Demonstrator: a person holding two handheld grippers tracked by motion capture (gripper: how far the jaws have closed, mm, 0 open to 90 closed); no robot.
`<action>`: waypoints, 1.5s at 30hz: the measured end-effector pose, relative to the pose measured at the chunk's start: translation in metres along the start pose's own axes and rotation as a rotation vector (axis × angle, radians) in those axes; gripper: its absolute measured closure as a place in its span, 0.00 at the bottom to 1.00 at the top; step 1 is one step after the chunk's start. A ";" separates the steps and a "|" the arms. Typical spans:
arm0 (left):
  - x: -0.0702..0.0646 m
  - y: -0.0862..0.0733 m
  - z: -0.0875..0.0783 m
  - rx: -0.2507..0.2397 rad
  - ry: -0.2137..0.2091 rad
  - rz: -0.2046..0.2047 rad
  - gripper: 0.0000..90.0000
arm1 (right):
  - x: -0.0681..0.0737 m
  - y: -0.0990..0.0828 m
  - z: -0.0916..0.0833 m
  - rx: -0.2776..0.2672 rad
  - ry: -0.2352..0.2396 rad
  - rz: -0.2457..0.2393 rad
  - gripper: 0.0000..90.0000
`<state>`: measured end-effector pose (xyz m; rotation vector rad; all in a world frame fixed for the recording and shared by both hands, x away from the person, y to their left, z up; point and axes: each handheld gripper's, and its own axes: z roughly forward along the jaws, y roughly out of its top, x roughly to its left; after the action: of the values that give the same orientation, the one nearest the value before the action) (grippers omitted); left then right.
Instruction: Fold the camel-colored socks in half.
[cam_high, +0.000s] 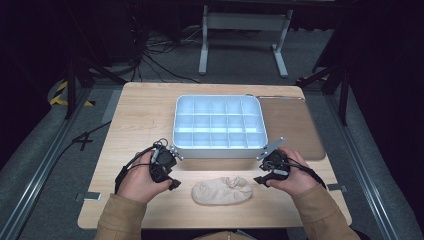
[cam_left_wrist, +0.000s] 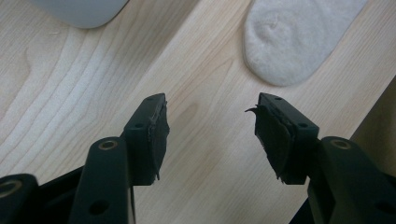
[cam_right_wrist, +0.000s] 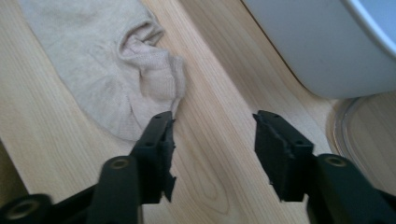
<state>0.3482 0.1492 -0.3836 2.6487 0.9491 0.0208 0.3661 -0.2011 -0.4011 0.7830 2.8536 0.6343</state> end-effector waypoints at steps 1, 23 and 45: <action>0.000 0.000 0.000 -0.001 -0.001 -0.001 0.51 | -0.001 -0.001 -0.002 -0.011 -0.002 0.004 0.57; 0.002 0.010 0.010 -0.064 -0.141 -0.120 0.69 | 0.002 -0.011 -0.004 -0.123 0.041 0.041 0.69; -0.014 0.028 0.067 0.056 -0.193 -0.031 0.70 | 0.021 -0.006 0.018 -0.028 0.106 0.024 0.85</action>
<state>0.3628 0.1008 -0.4370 2.6280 0.9382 -0.2676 0.3493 -0.1891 -0.4200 0.8045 2.9268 0.7394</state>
